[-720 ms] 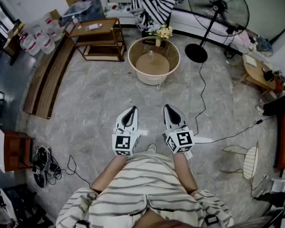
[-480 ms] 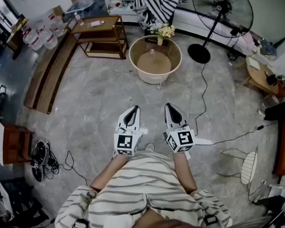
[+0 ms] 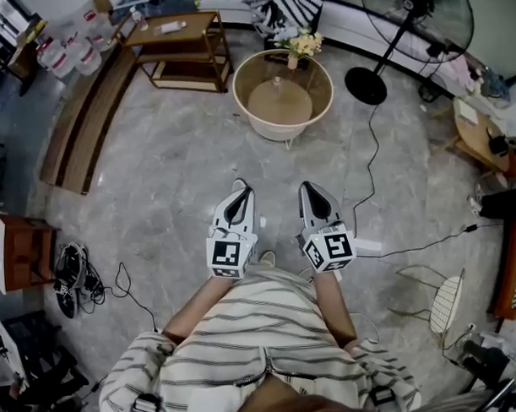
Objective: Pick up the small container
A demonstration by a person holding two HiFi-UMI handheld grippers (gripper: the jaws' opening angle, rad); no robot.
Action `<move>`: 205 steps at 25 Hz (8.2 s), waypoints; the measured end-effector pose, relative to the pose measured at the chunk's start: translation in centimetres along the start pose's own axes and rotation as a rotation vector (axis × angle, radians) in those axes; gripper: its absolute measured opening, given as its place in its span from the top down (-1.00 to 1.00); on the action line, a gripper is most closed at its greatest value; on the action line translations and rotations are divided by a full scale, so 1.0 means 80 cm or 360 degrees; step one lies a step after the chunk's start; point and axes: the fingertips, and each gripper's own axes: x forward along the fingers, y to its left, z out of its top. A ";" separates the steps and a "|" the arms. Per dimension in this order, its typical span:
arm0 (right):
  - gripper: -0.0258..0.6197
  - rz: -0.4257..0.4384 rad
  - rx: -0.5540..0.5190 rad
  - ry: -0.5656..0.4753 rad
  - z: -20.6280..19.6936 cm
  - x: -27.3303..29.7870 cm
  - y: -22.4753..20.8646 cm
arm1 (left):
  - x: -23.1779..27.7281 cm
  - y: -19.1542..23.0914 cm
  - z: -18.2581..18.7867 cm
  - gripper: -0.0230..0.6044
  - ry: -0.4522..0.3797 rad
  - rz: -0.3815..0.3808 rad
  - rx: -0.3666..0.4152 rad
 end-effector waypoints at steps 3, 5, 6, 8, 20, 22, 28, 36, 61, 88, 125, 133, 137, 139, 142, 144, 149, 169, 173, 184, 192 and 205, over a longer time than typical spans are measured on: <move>0.93 -0.0020 -0.0010 0.0005 0.001 0.027 -0.023 | 0.035 0.014 0.000 0.93 -0.0011 -0.0015 -0.0027; 0.93 -0.0034 -0.0031 0.0015 0.000 0.051 -0.039 | 0.064 0.026 0.001 0.93 -0.0019 -0.0028 -0.0042; 0.93 -0.0036 -0.0036 0.0017 0.000 0.066 -0.048 | 0.082 0.034 0.001 0.93 -0.0017 -0.0030 -0.0048; 0.92 -0.0049 -0.0034 0.0012 0.003 0.104 -0.067 | 0.122 0.057 0.000 0.93 -0.0005 -0.0039 -0.0054; 0.91 -0.0221 0.0024 0.0044 0.063 0.364 -0.171 | 0.365 0.206 0.069 0.93 0.0051 -0.0217 -0.0064; 0.91 -0.0239 0.0019 0.0052 0.070 0.402 -0.185 | 0.403 0.226 0.079 0.93 0.0049 -0.0255 -0.0049; 0.91 -0.0283 0.0041 0.0089 0.075 0.484 -0.224 | 0.496 0.266 0.090 0.93 0.0080 -0.0337 -0.0030; 0.91 -0.0273 0.0075 0.0156 0.059 0.539 -0.272 | 0.573 0.282 0.069 0.93 0.0177 -0.0336 -0.0034; 0.90 -0.0102 0.0158 0.0419 -0.183 0.655 -0.394 | 0.711 0.326 -0.150 0.93 0.0342 0.0169 -0.0271; 0.39 -0.0119 0.0050 0.0587 -0.415 0.756 -0.473 | 0.765 0.351 -0.308 0.93 0.0499 0.0140 -0.0334; -0.34 -0.0084 -0.0121 0.0756 -0.531 0.840 -0.503 | 0.815 0.356 -0.342 0.93 0.0544 0.0103 -0.0429; -0.32 -0.0096 -0.0140 0.0750 -0.540 0.846 -0.504 | 0.816 0.351 -0.341 0.93 0.0532 0.0085 -0.0440; -0.31 -0.0116 -0.0178 0.0734 -0.542 0.850 -0.506 | 0.815 0.342 -0.344 0.93 0.0543 0.0058 -0.0429; -0.30 -0.0124 -0.0203 0.0726 -0.542 0.850 -0.506 | 0.813 0.337 -0.347 0.93 0.0554 0.0039 -0.0419; -0.30 -0.0129 -0.0244 0.0735 -0.543 0.849 -0.504 | 0.811 0.332 -0.354 0.93 0.0580 0.0016 -0.0413; -0.29 -0.0139 -0.0246 0.0744 -0.544 0.850 -0.505 | 0.811 0.332 -0.356 0.93 0.0590 0.0013 -0.0412; -0.24 -0.0173 -0.0237 0.0788 -0.545 0.851 -0.509 | 0.813 0.333 -0.356 0.93 0.0596 0.0003 -0.0430; -0.13 -0.0190 -0.0209 0.0809 -0.539 0.852 -0.513 | 0.808 0.332 -0.353 0.93 0.0583 -0.0048 -0.0478; -0.13 -0.0203 -0.0179 0.0799 -0.525 0.844 -0.511 | 0.802 0.338 -0.345 0.93 0.0564 -0.0024 -0.0447; -0.14 -0.0217 -0.0108 0.0745 -0.415 0.792 -0.499 | 0.790 0.344 -0.271 0.93 0.0463 -0.0004 -0.0354; -0.14 -0.0203 -0.0093 0.0631 -0.308 0.759 -0.462 | 0.767 0.343 -0.203 0.93 0.0370 -0.0015 -0.0305; -0.14 -0.0190 -0.0122 0.0429 -0.143 0.633 -0.436 | 0.698 0.254 -0.072 0.93 0.0241 -0.0046 -0.0113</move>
